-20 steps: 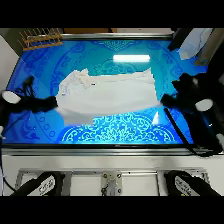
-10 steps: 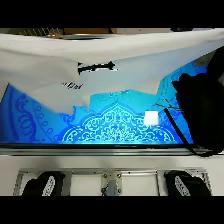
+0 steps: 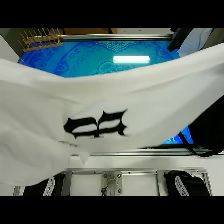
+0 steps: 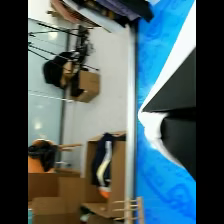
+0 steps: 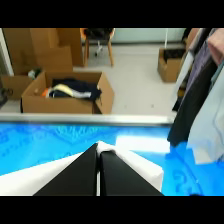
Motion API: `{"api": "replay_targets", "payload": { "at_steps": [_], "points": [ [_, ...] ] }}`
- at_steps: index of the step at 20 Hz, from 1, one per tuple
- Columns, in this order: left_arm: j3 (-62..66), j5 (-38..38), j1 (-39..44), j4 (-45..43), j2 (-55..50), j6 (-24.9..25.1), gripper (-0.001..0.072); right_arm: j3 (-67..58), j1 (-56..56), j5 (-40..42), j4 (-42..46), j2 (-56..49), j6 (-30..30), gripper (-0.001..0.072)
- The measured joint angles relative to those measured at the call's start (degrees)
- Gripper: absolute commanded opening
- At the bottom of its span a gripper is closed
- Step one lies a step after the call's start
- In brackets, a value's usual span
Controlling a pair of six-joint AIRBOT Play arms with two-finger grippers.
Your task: Fold the clothes and pants, and hang the long-sleeved shirts on hangers.
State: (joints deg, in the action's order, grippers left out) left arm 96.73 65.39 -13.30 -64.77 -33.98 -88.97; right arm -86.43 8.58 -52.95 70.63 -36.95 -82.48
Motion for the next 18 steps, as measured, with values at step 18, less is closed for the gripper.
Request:
{"api": "replay_targets", "payload": {
  "at_steps": [18],
  "points": [
    [-5.4, -9.7, 7.56, 0.28, -62.75, 4.42, 0.0006, -6.95, -4.17, -1.57, 0.33, -59.67, -2.6, 0.0009]
  ]
}}
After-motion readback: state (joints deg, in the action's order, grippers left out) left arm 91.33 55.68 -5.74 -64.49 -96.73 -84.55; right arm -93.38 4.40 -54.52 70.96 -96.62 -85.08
